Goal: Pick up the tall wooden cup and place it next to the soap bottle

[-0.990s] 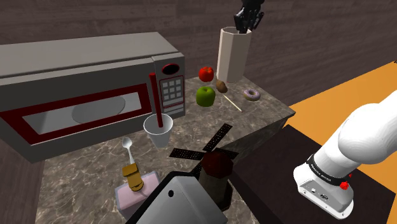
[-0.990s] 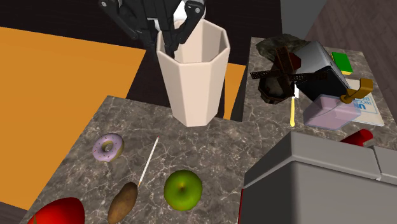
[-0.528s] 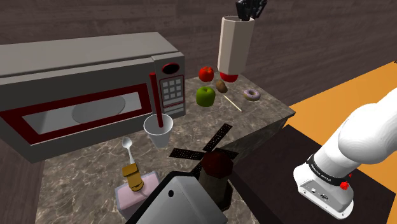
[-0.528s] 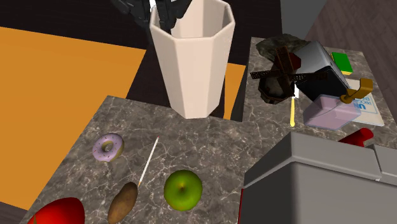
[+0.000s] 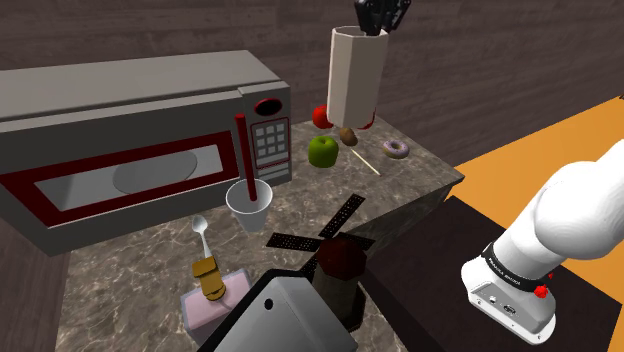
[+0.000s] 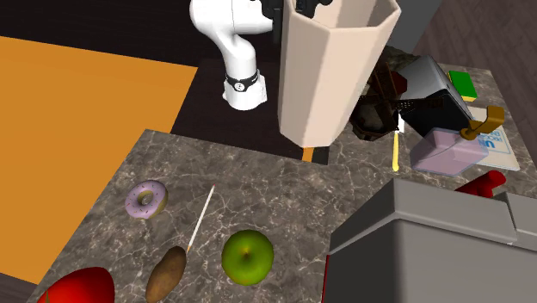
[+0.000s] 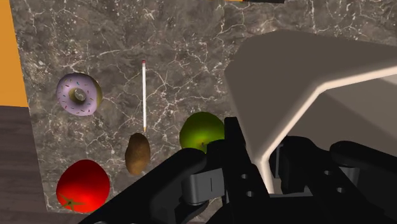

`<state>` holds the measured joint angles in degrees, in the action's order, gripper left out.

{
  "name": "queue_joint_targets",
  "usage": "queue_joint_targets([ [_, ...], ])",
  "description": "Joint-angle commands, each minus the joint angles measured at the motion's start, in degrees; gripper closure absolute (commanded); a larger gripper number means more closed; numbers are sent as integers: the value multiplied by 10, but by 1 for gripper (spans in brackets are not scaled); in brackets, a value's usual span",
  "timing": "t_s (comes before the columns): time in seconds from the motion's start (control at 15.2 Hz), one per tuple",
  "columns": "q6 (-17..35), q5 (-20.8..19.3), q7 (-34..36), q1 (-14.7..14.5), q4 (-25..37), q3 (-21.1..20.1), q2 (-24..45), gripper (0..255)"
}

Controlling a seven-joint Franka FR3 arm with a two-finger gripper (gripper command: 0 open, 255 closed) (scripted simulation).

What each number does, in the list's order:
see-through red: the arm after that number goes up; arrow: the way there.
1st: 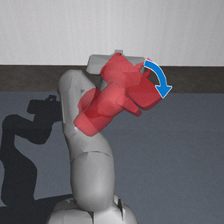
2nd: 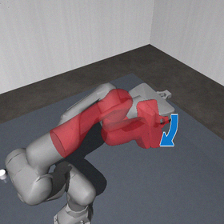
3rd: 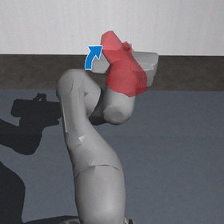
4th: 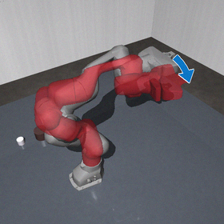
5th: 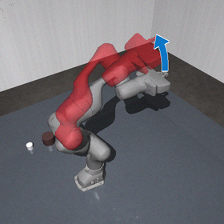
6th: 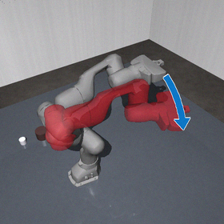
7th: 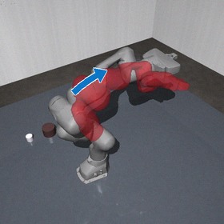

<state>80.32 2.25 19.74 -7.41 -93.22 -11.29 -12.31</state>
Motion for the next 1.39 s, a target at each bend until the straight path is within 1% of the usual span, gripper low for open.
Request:
queue_joint_targets([
  [0.0, -3, 3, 30, -10, 10, -18, 6, 255],
  [0.33, -5, 8, 105, -38, 30, -64, 23, 255],
  [0.66, -8, 4, 185, -69, 70, -113, 58, 255],
  [0.99, -17, -16, 269, -106, 131, -162, 115, 255],
  [1.12, -23, -30, 304, -125, 163, -181, 144, 255],
  [1.19, -28, -42, 328, -139, 187, -193, 166, 255],
  [1.32, -9, -36, 324, -137, 159, -190, 155, 255],
])
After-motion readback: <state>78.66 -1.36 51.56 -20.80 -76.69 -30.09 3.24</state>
